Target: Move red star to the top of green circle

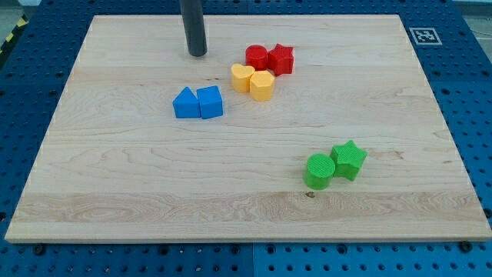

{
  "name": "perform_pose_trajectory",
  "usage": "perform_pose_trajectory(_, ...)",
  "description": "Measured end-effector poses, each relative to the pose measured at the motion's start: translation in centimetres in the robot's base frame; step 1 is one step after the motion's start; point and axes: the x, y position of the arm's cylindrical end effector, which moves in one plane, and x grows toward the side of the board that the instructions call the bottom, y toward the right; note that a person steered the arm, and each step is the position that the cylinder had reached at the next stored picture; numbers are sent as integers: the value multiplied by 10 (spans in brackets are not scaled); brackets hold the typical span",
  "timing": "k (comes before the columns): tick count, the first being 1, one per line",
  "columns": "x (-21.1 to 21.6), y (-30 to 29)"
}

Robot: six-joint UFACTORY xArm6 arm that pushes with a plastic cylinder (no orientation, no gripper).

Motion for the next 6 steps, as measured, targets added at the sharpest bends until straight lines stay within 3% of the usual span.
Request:
perform_pose_trajectory(2, -13, 100)
perform_pose_trajectory(3, 9, 151)
perform_pose_trajectory(5, 116, 177)
perform_pose_trajectory(6, 96, 167)
